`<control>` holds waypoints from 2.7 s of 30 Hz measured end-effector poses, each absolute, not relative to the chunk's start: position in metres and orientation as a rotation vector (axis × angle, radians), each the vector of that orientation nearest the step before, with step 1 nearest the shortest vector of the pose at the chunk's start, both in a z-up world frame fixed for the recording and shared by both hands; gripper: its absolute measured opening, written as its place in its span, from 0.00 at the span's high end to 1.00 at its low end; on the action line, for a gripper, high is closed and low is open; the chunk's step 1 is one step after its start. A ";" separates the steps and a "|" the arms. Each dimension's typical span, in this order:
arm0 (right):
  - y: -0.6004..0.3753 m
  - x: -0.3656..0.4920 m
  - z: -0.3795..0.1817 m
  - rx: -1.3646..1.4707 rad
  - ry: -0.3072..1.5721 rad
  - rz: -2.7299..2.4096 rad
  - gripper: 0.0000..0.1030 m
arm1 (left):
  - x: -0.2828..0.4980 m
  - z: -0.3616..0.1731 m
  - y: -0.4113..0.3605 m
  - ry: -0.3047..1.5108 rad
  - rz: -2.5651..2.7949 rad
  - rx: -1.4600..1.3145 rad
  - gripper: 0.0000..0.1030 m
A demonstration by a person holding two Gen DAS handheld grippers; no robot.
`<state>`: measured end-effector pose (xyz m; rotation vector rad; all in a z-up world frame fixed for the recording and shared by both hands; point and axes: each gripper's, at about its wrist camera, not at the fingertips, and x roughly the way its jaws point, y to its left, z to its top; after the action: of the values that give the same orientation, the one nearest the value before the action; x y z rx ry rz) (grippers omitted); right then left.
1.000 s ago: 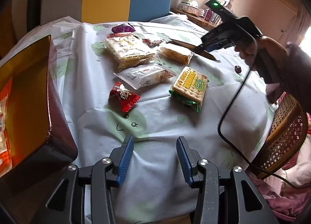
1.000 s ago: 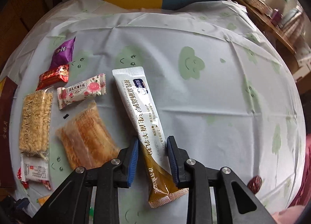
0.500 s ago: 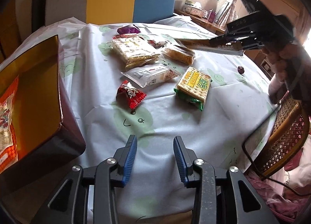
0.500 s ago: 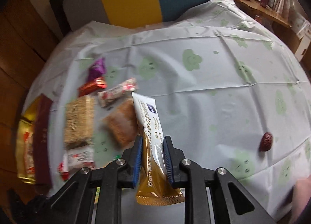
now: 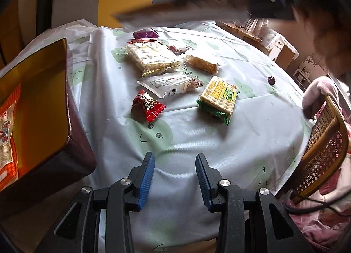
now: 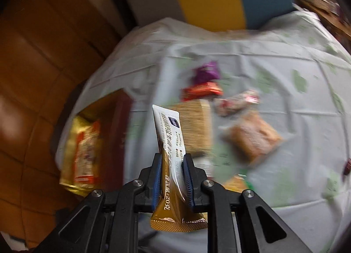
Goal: Organize snacks
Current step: 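Carry the stick pack into the gold-lined box and open the right tool, then grasp the small red candy packet with the left tool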
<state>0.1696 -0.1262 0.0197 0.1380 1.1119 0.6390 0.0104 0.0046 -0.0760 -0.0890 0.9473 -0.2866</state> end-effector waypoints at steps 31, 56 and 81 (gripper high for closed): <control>-0.120 0.145 0.026 -0.176 0.895 0.530 0.60 | 0.010 -0.078 0.002 0.941 -0.282 -0.074 0.58; -0.251 0.209 -0.035 0.089 1.167 0.224 0.57 | 0.039 -0.043 -0.004 0.991 -0.229 -0.043 0.59; -0.251 0.208 -0.021 0.125 1.107 0.265 0.57 | 0.089 -0.068 -0.020 1.055 -0.131 0.031 0.83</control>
<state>0.2077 -0.2507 -0.0208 0.1249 1.1075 0.2653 0.0890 -0.0199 -0.0678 0.0314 1.0549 -0.1310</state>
